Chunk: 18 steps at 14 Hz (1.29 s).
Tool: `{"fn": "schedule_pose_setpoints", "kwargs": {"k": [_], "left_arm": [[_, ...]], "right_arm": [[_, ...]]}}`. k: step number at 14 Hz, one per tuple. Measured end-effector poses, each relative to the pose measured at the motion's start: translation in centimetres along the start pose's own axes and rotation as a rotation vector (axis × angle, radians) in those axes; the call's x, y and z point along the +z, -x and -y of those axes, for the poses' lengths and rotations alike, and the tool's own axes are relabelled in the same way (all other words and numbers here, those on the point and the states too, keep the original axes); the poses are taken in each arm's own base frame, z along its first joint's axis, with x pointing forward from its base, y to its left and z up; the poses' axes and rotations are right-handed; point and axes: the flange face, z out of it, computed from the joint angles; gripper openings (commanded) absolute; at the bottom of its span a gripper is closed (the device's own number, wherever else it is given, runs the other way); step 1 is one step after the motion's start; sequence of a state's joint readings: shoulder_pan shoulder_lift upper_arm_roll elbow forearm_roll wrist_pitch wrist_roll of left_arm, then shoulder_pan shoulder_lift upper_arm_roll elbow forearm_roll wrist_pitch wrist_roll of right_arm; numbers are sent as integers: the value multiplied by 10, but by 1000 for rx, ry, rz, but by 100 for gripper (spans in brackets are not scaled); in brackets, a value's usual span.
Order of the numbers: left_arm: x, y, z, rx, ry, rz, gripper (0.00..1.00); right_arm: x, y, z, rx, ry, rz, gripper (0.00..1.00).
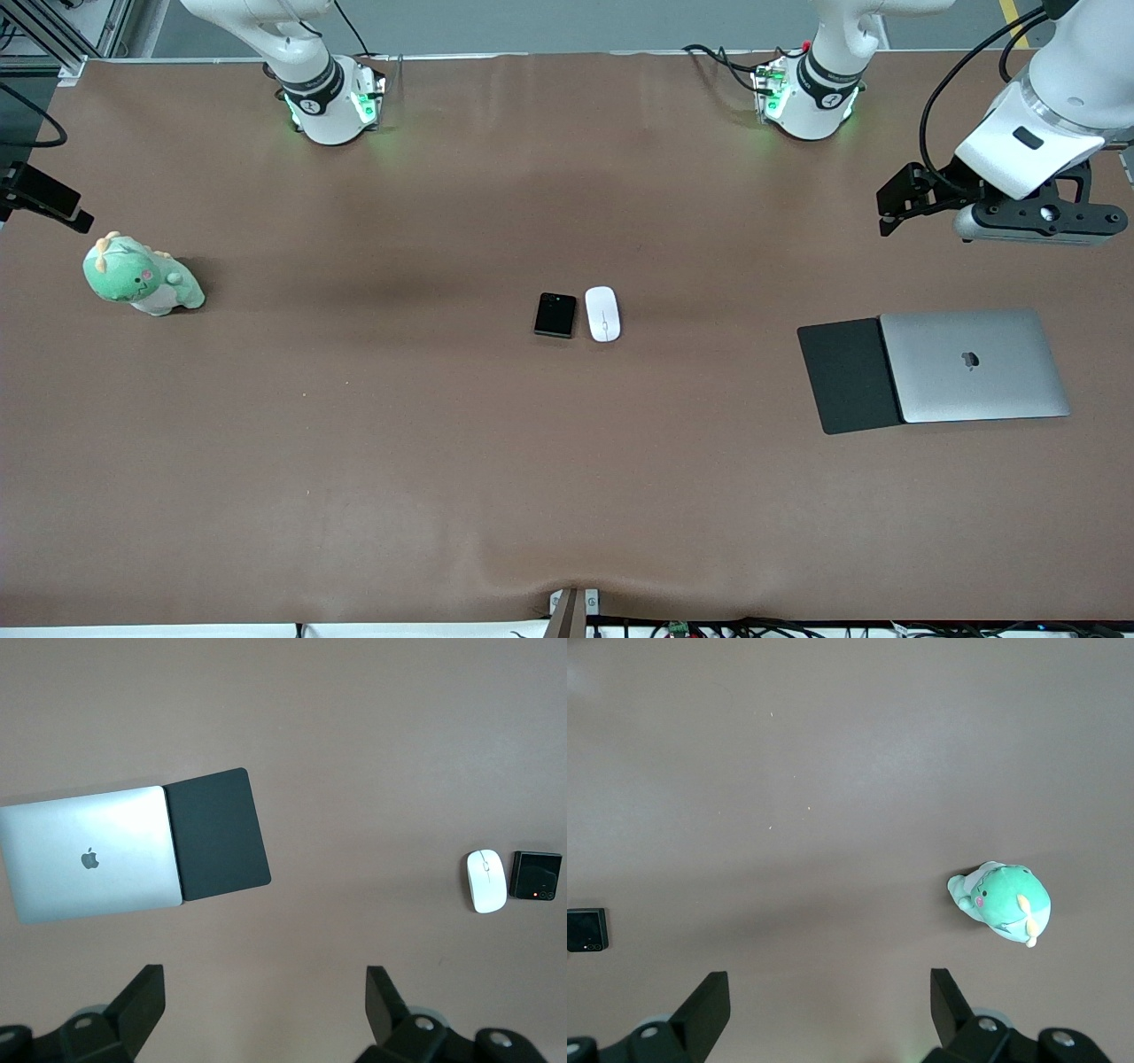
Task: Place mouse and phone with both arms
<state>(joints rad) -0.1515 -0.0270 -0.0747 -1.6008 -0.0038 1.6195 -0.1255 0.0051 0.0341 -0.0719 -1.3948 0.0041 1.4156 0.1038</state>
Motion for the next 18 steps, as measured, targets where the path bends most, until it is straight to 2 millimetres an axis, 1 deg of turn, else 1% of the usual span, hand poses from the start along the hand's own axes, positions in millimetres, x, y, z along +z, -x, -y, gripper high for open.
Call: {"fn": "schedule_pose_setpoints", "kwargs": {"k": [12, 16, 18], "left_arm": [[1, -1, 1, 0, 0, -1, 100], [13, -6, -3, 5, 0, 16, 100], [22, -11, -11, 19, 2, 26, 100]], "right_arm": [[0, 0, 0, 0, 0, -1, 100], [0, 0, 0, 1, 0, 0, 100], [2, -2, 0, 1, 0, 0, 100]]}}
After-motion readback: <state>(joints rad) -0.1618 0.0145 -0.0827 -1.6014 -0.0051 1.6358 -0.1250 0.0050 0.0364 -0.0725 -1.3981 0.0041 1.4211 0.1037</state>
